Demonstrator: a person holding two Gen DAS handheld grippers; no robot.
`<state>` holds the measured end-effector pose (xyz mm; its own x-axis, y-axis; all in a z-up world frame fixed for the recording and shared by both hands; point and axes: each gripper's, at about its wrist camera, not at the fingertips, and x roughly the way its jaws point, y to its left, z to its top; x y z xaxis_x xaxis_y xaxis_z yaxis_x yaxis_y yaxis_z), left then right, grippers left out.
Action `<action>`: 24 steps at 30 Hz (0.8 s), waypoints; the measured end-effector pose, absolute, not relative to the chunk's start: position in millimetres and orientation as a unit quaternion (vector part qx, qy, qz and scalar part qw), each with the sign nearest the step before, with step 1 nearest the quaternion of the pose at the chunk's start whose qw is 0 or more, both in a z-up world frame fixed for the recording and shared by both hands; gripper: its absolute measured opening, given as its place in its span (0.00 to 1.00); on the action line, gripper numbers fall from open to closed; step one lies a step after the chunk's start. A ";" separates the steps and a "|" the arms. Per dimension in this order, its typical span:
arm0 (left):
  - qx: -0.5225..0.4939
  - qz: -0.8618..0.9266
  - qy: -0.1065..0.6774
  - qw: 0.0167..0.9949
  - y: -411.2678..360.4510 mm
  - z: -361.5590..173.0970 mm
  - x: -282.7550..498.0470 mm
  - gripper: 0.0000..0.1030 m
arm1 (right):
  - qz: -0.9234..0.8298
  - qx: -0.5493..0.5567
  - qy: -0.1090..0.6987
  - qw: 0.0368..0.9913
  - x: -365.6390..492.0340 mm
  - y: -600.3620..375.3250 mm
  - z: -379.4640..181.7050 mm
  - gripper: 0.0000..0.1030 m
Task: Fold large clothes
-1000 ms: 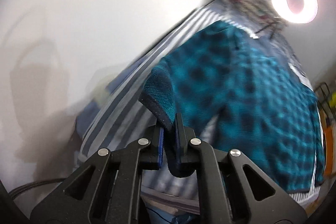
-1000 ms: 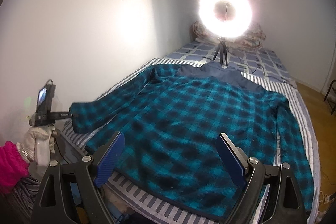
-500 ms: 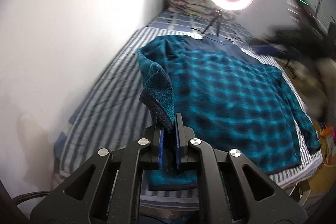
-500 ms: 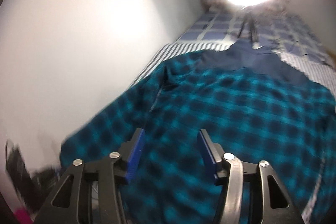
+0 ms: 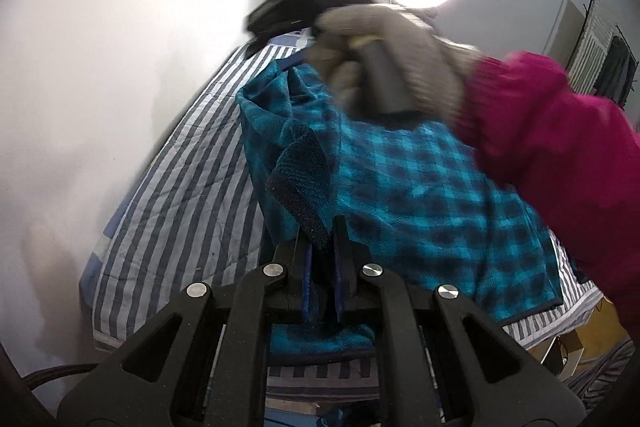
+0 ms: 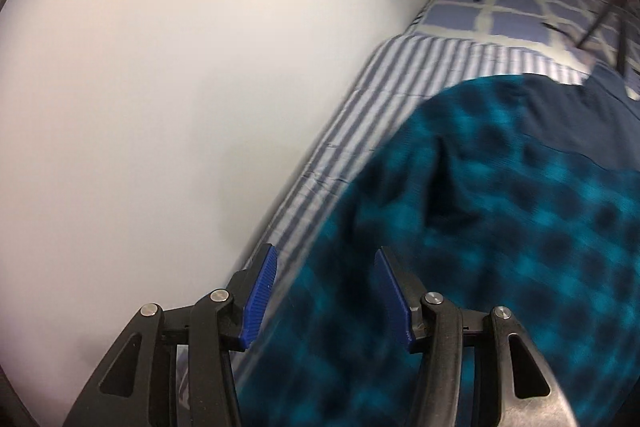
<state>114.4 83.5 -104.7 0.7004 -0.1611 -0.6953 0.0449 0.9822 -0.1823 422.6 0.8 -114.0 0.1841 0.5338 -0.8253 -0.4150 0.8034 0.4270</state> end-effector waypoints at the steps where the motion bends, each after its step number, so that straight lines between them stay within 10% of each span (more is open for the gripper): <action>1: -0.075 -0.056 0.383 0.919 84.3 -105.2 114.4 0.06 | 0.304 0.042 0.564 0.767 425.8 11.2 -120.2 0.53; 10: -0.083 -0.058 0.395 0.913 90.5 -114.0 116.5 0.06 | 0.245 -0.046 0.599 0.761 441.0 60.4 -170.7 0.53; 18: -0.090 -0.059 0.400 0.910 94.2 -115.3 111.5 0.06 | 0.245 -0.042 0.616 0.747 442.4 69.4 -191.8 0.03; 24: -0.081 -0.058 0.395 0.913 91.6 -111.7 105.5 0.06 | 0.282 0.061 0.581 0.761 453.6 34.5 -149.9 0.00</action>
